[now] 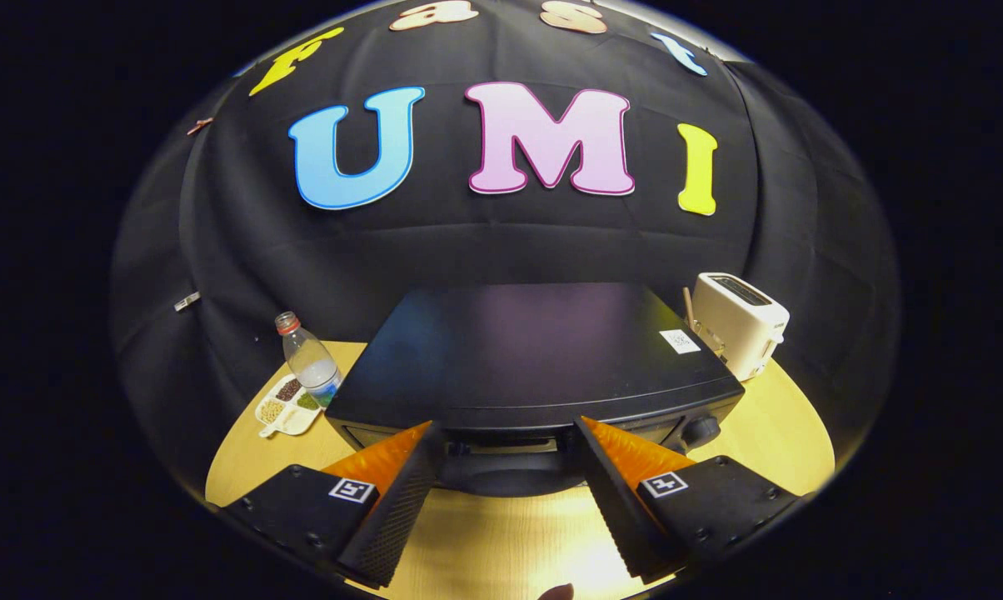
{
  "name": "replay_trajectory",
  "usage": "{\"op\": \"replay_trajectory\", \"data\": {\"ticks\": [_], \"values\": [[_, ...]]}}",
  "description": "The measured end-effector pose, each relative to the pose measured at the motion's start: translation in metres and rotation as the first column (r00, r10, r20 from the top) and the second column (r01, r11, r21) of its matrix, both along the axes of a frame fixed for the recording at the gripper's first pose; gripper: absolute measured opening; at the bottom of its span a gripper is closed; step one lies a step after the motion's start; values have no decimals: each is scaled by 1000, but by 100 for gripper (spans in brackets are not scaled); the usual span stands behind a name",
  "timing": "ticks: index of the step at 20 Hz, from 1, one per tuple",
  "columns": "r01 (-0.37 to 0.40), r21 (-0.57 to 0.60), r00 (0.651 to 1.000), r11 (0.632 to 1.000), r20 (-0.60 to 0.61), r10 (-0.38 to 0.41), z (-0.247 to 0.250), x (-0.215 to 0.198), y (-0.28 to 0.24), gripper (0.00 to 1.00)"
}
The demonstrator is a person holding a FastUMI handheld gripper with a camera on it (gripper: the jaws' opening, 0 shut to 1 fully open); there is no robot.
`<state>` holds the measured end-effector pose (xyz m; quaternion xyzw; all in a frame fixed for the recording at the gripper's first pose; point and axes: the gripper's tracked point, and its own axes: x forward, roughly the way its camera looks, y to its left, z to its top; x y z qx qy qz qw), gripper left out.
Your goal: Open the toaster oven, put the food inside, and close the toaster oven door.
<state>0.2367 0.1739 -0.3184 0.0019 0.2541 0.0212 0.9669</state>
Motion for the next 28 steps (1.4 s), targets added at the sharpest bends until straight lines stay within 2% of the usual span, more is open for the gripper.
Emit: {"op": "replay_trajectory", "data": {"ticks": [7, 16, 24, 28], "values": [[6, -12, 1000, 1000, 3, -6, -4, -7, -2, 100], [13, 0, 999, 1000, -38, -13, -43, -91, -10, 100], [-14, -37, 983, 999, -184, 7, -99, -139, -18, 100], [-8, -24, 976, 1000, -217, 3, -104, -156, -26, 100]]}}
